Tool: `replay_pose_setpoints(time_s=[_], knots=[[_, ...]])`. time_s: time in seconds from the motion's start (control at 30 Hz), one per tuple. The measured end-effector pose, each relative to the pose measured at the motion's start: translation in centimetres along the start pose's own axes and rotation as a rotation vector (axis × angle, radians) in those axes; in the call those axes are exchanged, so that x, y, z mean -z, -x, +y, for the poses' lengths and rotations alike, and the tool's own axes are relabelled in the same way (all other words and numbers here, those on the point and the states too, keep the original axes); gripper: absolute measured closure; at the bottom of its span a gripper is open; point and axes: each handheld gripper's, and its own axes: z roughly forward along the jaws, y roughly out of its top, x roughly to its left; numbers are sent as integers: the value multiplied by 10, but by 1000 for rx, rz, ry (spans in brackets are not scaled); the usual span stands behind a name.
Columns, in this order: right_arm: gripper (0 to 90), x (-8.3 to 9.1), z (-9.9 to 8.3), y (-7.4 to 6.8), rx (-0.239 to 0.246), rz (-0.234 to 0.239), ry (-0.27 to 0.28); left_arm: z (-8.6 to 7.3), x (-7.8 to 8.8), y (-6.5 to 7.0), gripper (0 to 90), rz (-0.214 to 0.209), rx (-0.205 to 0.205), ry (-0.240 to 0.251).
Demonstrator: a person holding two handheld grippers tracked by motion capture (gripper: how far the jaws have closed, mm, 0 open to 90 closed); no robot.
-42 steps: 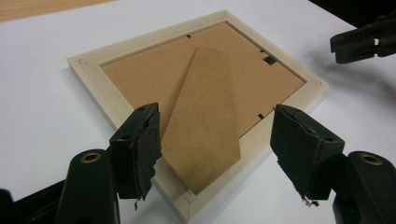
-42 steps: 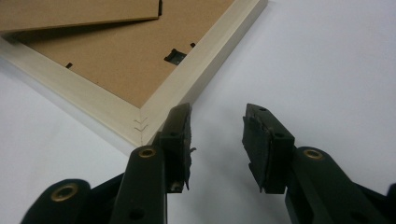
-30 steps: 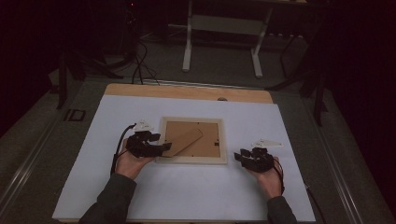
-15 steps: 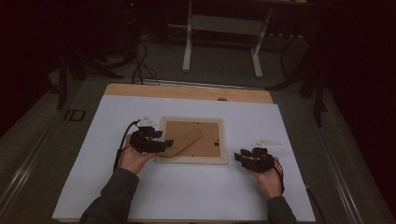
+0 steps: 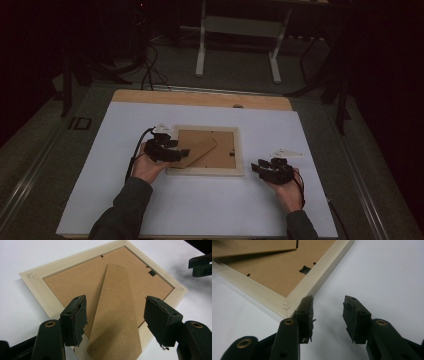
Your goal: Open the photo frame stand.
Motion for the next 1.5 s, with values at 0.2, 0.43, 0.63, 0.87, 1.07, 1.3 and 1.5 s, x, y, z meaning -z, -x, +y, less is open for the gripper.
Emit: replay_pose_setpoints(time_s=[0.2,0.43,0.63,0.87,1.07,1.3,1.5], knots=[[591,0,0,0,0,0,-2,4,-8,-1,345,-18,7,-23],[589,0,0,1,-2,0,-2,9,-21,-3,321,-32,9,-61],[588,0,0,1,-3,0,-3,11,-35,-6,301,-51,7,-111],[588,0,-1,2,-7,1,-1,9,-48,-9,280,-64,22,-154],[588,-1,-1,1,-6,5,-4,8,-53,-9,273,-72,7,-176],[588,-2,-1,1,-6,4,-10,9,-55,-9,285,-74,-5,-187],[586,-2,-2,2,-6,4,-8,8,-56,-4,318,-83,-37,-200]])
